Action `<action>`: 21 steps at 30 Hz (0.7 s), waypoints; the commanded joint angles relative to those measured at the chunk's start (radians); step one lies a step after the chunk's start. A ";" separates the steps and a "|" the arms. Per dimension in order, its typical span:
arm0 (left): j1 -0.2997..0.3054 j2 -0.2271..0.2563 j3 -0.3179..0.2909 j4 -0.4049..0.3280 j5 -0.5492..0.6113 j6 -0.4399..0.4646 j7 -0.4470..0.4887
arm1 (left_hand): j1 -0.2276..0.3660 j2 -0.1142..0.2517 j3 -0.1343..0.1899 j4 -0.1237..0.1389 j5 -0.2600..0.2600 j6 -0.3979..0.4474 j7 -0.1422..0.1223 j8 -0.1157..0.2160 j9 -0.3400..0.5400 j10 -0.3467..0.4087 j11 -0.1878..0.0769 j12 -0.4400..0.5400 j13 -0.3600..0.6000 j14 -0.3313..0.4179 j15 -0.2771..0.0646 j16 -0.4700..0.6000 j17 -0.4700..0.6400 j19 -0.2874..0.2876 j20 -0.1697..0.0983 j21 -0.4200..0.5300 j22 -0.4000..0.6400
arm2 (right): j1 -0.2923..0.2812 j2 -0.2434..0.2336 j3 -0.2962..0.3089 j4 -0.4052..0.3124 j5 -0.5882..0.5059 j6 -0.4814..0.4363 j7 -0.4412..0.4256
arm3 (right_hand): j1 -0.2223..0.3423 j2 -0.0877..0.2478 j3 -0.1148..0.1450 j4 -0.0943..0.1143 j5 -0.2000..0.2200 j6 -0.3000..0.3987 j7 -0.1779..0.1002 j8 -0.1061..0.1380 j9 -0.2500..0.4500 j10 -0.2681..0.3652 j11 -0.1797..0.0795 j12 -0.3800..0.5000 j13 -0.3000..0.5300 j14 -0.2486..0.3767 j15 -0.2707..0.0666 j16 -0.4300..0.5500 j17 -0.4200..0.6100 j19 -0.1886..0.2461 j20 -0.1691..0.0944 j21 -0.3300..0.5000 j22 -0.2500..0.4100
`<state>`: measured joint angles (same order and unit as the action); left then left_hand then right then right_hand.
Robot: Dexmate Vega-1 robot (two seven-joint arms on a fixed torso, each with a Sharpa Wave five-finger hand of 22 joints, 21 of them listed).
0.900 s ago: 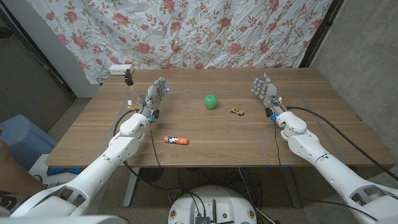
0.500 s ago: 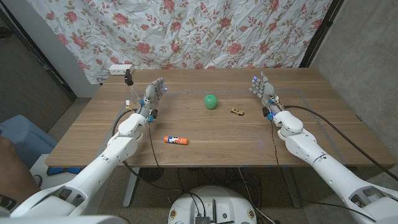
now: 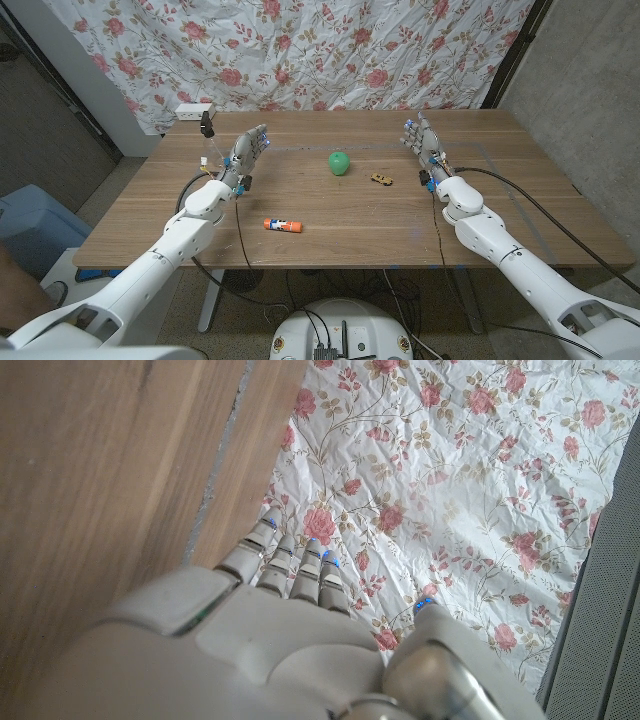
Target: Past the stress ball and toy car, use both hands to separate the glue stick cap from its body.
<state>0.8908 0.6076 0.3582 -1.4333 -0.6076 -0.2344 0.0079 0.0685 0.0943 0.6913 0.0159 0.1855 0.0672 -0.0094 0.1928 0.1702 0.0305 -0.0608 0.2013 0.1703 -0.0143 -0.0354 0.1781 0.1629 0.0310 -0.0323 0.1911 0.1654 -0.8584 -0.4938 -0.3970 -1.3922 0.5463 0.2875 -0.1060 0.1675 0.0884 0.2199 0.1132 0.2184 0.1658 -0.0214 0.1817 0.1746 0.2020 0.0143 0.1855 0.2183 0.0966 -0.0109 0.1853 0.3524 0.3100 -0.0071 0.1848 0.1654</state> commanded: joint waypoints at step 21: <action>0.137 0.250 -0.042 -0.267 0.146 0.089 0.032 | 0.055 0.032 0.012 -0.102 -0.005 0.081 -0.018 0.007 0.002 0.068 -0.018 0.008 0.005 0.035 -0.035 0.003 0.002 0.041 -0.014 0.002 0.001 | -0.010 -0.003 -0.004 0.004 0.000 0.024 0.025 | -0.008 0.004 0.007 -0.011 0.008 -0.001 0.006 0.003 0.002 -0.011 -0.003 0.003 -0.007 -0.009 -0.008 0.004 -0.012 -0.012 -0.006 -0.003 0.002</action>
<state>0.9718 0.7797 0.3354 -1.6262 -0.5377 -0.1399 0.0102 0.1087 0.1108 0.6966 -0.0724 0.1808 0.1311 -0.0299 0.1927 0.1701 0.0789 -0.0801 0.2013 0.1701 0.0073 -0.0326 0.1781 0.1630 0.0560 -0.0358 0.1911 0.1633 -0.8599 -0.4902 -0.3998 -1.3800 0.5495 0.3069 -0.0864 0.1675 0.0884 0.2241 0.1089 0.2220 0.1658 -0.0214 0.1817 0.1744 0.1981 0.0105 0.1855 0.2088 0.0911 -0.0163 0.1853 0.3385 0.3028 -0.0144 0.1849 0.1652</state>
